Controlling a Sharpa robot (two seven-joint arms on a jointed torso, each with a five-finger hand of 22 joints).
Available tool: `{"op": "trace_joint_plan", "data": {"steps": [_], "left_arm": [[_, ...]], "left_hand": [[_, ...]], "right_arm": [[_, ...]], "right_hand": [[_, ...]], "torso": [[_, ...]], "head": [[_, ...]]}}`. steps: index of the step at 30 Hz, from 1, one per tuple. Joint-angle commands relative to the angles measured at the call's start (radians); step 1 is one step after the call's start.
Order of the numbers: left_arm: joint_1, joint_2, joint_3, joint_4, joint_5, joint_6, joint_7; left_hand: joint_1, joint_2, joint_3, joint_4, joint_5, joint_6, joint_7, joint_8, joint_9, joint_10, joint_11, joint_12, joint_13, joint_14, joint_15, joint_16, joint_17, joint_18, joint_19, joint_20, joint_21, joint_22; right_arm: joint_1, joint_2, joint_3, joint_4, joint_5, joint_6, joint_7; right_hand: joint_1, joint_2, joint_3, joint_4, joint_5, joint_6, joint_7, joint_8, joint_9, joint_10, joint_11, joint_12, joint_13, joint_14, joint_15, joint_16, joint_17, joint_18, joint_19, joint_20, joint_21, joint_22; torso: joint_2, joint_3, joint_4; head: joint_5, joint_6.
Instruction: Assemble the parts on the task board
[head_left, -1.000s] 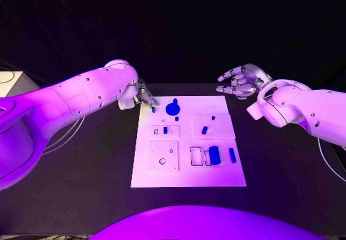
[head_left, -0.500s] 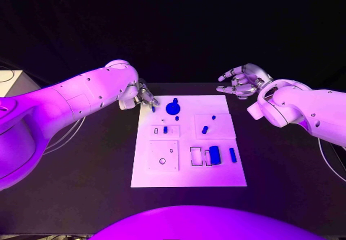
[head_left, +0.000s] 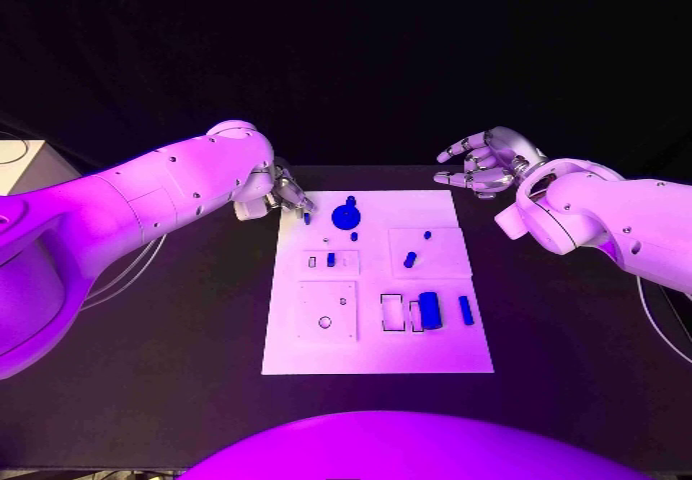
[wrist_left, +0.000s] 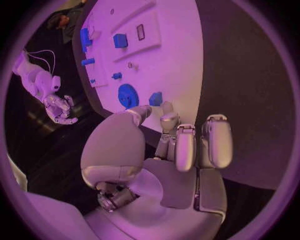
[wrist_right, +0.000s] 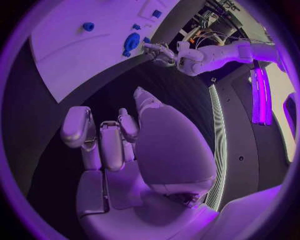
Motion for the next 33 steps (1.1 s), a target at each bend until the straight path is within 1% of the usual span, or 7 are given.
{"op": "trace_joint_plan", "data": {"steps": [1,6,11,16,22,33], "left_arm": [[-0.002,-0.003,0.000,0.007,0.001,0.022,-0.005],[-0.002,-0.007,0.001,0.012,0.001,0.018,-0.005],[-0.002,-0.009,0.001,0.021,0.003,0.015,-0.004],[-0.002,-0.014,0.003,0.033,0.010,0.009,-0.002],[-0.002,-0.019,0.003,0.045,0.021,0.004,0.000],[-0.002,-0.022,0.004,0.050,0.026,0.006,-0.003]], "left_hand": [[0.005,0.008,-0.004,-0.003,0.002,0.008,-0.003,0.007,0.003,0.001,-0.008,0.005,0.001,0.086,-0.004,0.005,0.222,0.008,0.002,0.001,-0.003,0.002],[0.006,0.009,-0.004,-0.003,0.002,0.009,-0.003,0.008,0.003,0.001,-0.009,0.005,0.002,0.086,-0.005,0.005,0.222,0.007,0.003,0.001,-0.002,0.004],[0.005,0.009,-0.005,-0.002,0.001,0.010,-0.004,0.010,0.004,0.002,-0.009,0.007,0.003,0.087,-0.005,0.007,0.224,0.007,0.004,0.000,-0.002,0.005],[0.005,0.009,-0.005,-0.002,0.001,0.010,-0.004,0.010,0.004,0.002,-0.009,0.007,0.003,0.087,-0.005,0.007,0.224,0.007,0.004,0.000,-0.002,0.005],[0.003,0.008,-0.006,-0.001,0.001,0.011,-0.004,0.012,0.005,0.003,-0.010,0.007,0.003,0.087,-0.006,0.007,0.224,0.007,0.004,0.000,-0.002,0.005],[0.003,0.009,-0.007,0.000,0.000,0.011,-0.005,0.013,0.006,0.004,-0.010,0.008,0.005,0.087,-0.006,0.008,0.225,0.007,0.004,0.000,-0.001,0.006]], "right_arm": [[0.000,0.001,0.000,0.000,-0.004,0.004,0.012],[0.000,0.002,0.000,-0.002,-0.004,0.005,0.012],[0.000,0.003,0.000,-0.003,-0.004,0.005,0.012],[0.000,0.003,0.000,-0.004,-0.004,0.005,0.012],[0.000,0.004,0.000,-0.006,-0.004,0.006,0.012],[-0.001,0.007,0.000,-0.009,-0.004,0.008,0.012]], "right_hand": [[-0.009,-0.003,0.006,-0.001,0.005,-0.010,0.000,0.007,0.002,-0.006,-0.001,-0.007,-0.002,0.009,0.006,-0.007,-0.002,0.009,-0.004,-0.001,-0.003,-0.002],[-0.009,-0.003,0.006,-0.001,0.005,-0.010,0.000,0.007,0.002,-0.006,-0.001,-0.007,-0.002,0.009,0.006,-0.007,-0.002,0.009,-0.004,-0.001,-0.003,-0.002],[-0.009,-0.003,0.006,-0.001,0.005,-0.010,0.000,0.007,0.002,-0.006,-0.001,-0.007,-0.002,0.009,0.006,-0.007,-0.002,0.009,-0.004,-0.001,-0.003,-0.002],[-0.009,-0.003,0.006,-0.001,0.005,-0.010,0.000,0.007,0.002,-0.006,-0.001,-0.007,-0.002,0.009,0.006,-0.007,-0.002,0.009,-0.004,-0.001,-0.003,-0.002],[-0.009,-0.003,0.006,-0.001,0.005,-0.010,0.000,0.007,0.002,-0.006,-0.001,-0.007,-0.002,0.009,0.006,-0.007,-0.002,0.009,-0.004,-0.001,-0.003,-0.002],[-0.009,-0.003,0.006,-0.001,0.005,-0.010,0.000,0.007,0.002,-0.006,-0.001,-0.007,-0.002,0.009,0.006,-0.007,-0.002,0.009,-0.004,-0.001,-0.003,-0.002]], "torso": [[0.001,0.0003,0.0017],[0.001,0.0000,0.0006],[0.002,0.0004,-0.0004],[0.002,-0.0001,0.0003],[0.001,0.0004,0.0020],[0.001,0.0005,0.0001]], "head": [[0.000,0.000],[0.002,0.000],[0.003,0.000],[0.003,0.000],[0.003,0.000],[0.006,0.000]]}}
